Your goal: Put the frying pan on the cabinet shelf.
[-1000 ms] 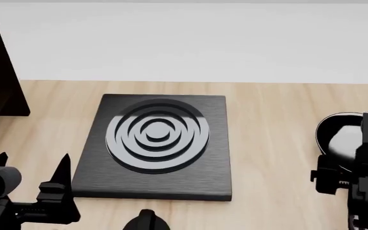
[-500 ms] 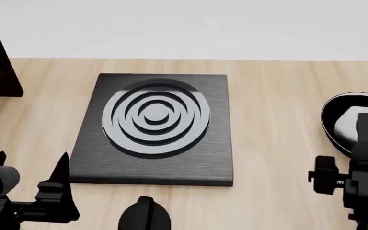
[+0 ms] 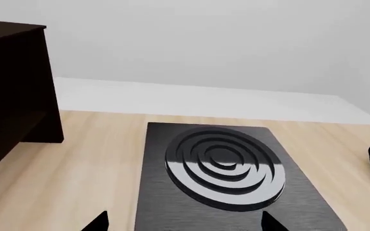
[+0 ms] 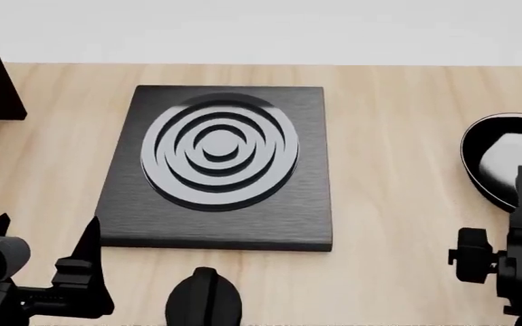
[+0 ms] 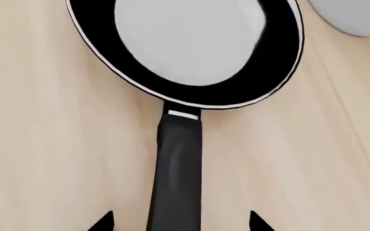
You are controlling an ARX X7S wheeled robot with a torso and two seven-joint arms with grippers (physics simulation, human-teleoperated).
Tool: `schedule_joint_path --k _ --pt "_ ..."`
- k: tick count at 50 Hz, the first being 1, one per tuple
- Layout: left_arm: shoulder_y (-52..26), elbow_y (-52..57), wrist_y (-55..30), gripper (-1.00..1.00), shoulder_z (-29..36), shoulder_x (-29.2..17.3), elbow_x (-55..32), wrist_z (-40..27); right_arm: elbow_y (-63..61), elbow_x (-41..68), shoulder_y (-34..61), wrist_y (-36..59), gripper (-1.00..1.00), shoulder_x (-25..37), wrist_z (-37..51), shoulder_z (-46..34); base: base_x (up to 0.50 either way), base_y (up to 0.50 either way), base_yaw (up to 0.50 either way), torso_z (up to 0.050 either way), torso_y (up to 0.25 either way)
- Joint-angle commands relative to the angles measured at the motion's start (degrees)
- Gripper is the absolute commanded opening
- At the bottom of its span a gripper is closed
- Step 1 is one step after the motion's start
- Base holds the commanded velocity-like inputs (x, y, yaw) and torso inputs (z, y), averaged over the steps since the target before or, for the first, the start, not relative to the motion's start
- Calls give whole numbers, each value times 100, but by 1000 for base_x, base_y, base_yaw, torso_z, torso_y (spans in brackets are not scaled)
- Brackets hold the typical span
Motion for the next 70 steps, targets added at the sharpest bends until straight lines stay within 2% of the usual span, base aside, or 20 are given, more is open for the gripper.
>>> schedule_joint_path --k 1,11,24,43,44,59,64,70 --pt "30 -9 105 100 -43 23 2 77 137 -65 -52 -59 100 -54 -103 111 0 0 0 0 -55" --pt "50 -63 226 100 -28 51 -7 76 137 -102 -41 -74 100 -56 -207 105 0 0 0 0 -5" --pt "72 -61 234 100 -11 30 -50 29 139 100 -125 -140 100 -29 -79 605 0 0 0 0 0" --pt "104 -19 194 100 -24 1 -144 -75 141 -132 -272 -266 100 -52 -52 775 0 0 0 0 0" --pt "102 -16 191 100 -24 -2 -148 -81 140 -148 -262 -325 -100 -48 -33 767 0 0 0 0 0" --pt "82 -58 236 100 42 -16 -164 -110 -1 -233 -37 -727 -100 48 -139 614 0 0 0 0 0" --pt "76 -64 245 100 55 -29 -172 -121 -1975 -144 -712 359 -100 172 -191 721 0 0 0 0 0" --pt "68 -72 248 100 66 -36 -187 -143 -3460 -83 -1182 1106 -100 300 -259 783 0 0 0 0 0"
